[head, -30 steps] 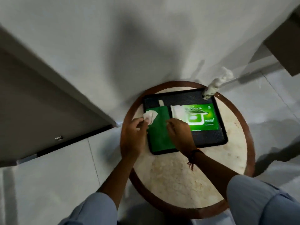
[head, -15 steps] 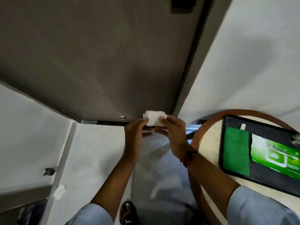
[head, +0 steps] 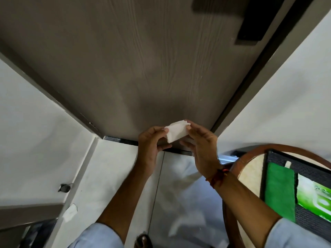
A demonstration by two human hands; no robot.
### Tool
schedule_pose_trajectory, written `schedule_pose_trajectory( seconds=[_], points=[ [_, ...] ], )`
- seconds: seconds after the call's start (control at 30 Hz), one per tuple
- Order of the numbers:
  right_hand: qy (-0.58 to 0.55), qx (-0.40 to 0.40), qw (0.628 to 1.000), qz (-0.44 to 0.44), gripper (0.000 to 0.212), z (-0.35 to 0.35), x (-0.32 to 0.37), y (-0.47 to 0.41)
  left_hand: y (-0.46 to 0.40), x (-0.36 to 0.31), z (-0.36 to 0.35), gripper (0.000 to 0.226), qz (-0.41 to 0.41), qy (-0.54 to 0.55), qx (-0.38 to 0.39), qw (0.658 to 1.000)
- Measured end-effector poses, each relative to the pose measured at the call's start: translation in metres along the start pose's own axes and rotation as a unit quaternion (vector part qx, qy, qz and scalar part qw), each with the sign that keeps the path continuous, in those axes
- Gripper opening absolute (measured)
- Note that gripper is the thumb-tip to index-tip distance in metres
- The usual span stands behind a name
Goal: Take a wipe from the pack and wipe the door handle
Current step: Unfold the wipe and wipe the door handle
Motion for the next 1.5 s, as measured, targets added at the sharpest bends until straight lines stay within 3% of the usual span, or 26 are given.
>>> schedule_pose_trajectory(
  seconds=[0.1, 0.2, 0.27, 0.4, 0.5, 0.63, 0.73, 0.83, 0.93, 1.07, 1.2, 1.3, 1.4, 1.43, 1.5],
  points=[
    [-0.015, 0.003, 1.000, 0.002, 0.015, 0.001, 0.006, -0.001, 0.003, 0.004, -0.007, 0.007, 0.028, 0.028, 0.023, 0.999],
    [-0.008, 0.055, 0.998, 0.022, 0.019, -0.002, 0.013, 0.001, 0.009, 0.010, -0.021, 0.047, 0.092, 0.018, 0.061, 0.994],
    [0.010, 0.091, 0.995, 0.036, 0.020, -0.001, 0.014, 0.003, 0.010, 0.007, -0.029, 0.057, 0.097, -0.034, 0.084, 0.991],
    [0.020, 0.107, 0.993, 0.054, 0.017, 0.008, 0.020, 0.004, 0.008, -0.005, -0.042, 0.031, 0.052, -0.113, 0.103, 0.987],
    [0.009, 0.108, 0.992, 0.063, 0.021, 0.016, 0.028, 0.003, 0.012, -0.007, -0.054, 0.026, 0.059, -0.127, 0.117, 0.983],
    [-0.032, 0.137, 0.989, 0.054, 0.034, 0.024, 0.037, -0.001, 0.014, -0.004, -0.059, 0.012, 0.091, -0.072, 0.081, 0.990],
    [-0.053, 0.155, 0.986, 0.008, 0.030, 0.028, 0.038, -0.006, 0.014, -0.007, -0.065, 0.011, 0.095, -0.032, 0.049, 0.994],
    [-0.089, 0.124, 0.987, -0.048, 0.027, 0.036, 0.039, -0.010, 0.015, -0.012, -0.072, 0.010, 0.072, -0.030, 0.038, 0.996],
    [-0.031, 0.075, 0.996, -0.033, 0.012, 0.040, 0.044, -0.017, 0.015, -0.014, -0.076, 0.018, 0.062, -0.037, 0.024, 0.997],
    [0.070, 0.048, 0.996, 0.015, 0.038, 0.040, 0.062, -0.024, 0.019, -0.012, -0.090, 0.062, 0.106, -0.045, 0.066, 0.991],
    [0.139, 0.062, 0.983, 0.103, 0.039, 0.034, 0.101, -0.024, 0.026, -0.029, -0.107, 0.057, 0.076, -0.056, 0.090, 0.992],
    [0.207, 0.047, 0.951, 0.223, 0.033, 0.022, 0.150, -0.024, 0.024, -0.067, -0.121, 0.043, 0.021, -0.028, 0.063, 0.997],
    [0.251, 0.029, 0.908, 0.334, 0.032, 0.005, 0.212, -0.015, 0.028, -0.126, -0.145, 0.023, -0.083, -0.041, 0.057, 0.994],
    [0.282, -0.006, 0.868, 0.408, 0.033, 0.002, 0.242, -0.006, 0.031, -0.147, -0.149, 0.018, -0.117, -0.026, 0.029, 0.992],
    [0.347, -0.068, 0.740, 0.572, 0.040, -0.006, 0.292, 0.017, 0.034, -0.187, -0.142, 0.020, -0.191, 0.045, -0.079, 0.977]
  ],
)
Point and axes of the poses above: each hand's wrist, its own y-axis away from the middle knuckle, its own z-axis out of the back of the hand, x = y × z, the point moved 9 cm from there along -y, towards the middle knuckle, and after that the axes turned 11 degrees about -x, right-handed, at the moved point
